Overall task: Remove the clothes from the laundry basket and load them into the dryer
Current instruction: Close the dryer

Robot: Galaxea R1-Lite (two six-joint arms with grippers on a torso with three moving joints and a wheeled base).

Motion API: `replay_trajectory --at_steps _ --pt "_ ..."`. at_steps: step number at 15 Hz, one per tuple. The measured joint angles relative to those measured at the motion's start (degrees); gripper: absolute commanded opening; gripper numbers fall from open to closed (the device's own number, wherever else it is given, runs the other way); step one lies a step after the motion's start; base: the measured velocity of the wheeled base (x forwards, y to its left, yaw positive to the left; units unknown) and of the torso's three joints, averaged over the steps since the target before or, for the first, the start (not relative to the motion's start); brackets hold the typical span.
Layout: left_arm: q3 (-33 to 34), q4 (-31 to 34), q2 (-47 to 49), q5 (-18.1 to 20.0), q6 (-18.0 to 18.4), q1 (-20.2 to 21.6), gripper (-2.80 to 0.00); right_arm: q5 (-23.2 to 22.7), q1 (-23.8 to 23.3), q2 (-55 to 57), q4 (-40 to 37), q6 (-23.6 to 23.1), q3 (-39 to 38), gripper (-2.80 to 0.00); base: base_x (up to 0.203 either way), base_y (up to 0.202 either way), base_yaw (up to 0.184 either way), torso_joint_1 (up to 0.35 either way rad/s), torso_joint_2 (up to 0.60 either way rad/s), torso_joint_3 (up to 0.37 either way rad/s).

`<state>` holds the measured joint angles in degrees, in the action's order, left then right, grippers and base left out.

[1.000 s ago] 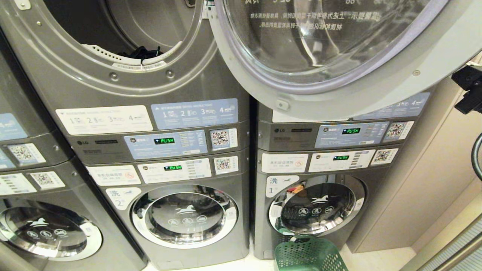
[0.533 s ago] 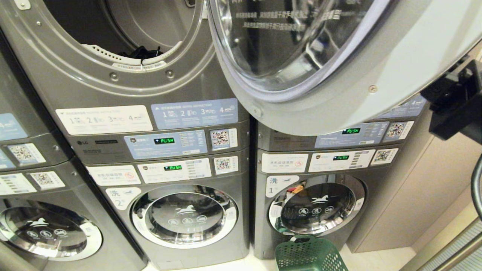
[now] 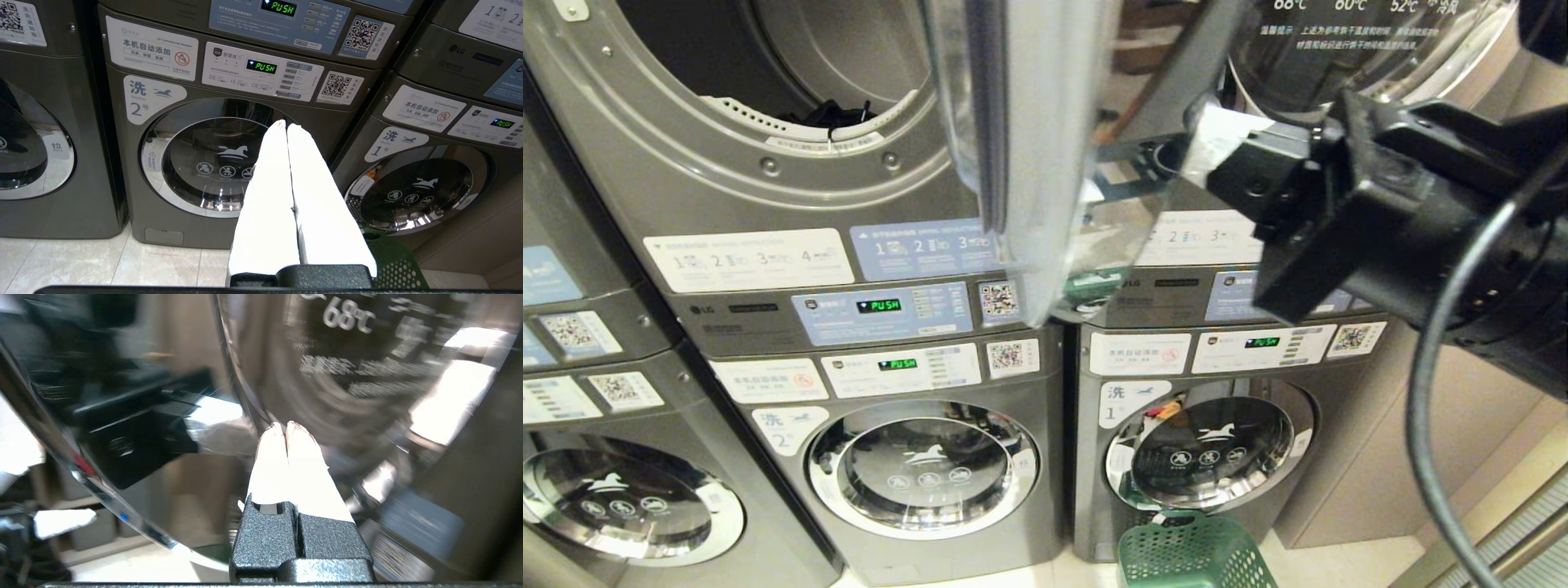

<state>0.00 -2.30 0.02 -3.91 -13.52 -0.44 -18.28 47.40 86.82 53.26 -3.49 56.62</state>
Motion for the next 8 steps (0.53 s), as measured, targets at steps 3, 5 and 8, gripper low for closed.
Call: replay_trajectory --at_steps 3,5,8 --pt "0.0 0.0 0.0 0.0 0.0 0.0 -2.80 1.4 5.6 8.4 -0.1 -0.4 8.7 -2.80 0.000 0.000 0.000 0.000 0.00 0.000" --pt "0.0 0.0 0.0 0.0 0.0 0.0 -2.80 2.4 8.5 14.3 0.1 -0.5 14.3 -2.80 0.000 0.000 0.000 0.000 0.00 0.000" --pt "0.0 0.0 0.0 0.0 0.0 0.0 -2.80 3.8 11.7 24.5 0.0 -0.5 26.0 -2.80 0.000 0.000 0.000 0.000 0.00 0.000"
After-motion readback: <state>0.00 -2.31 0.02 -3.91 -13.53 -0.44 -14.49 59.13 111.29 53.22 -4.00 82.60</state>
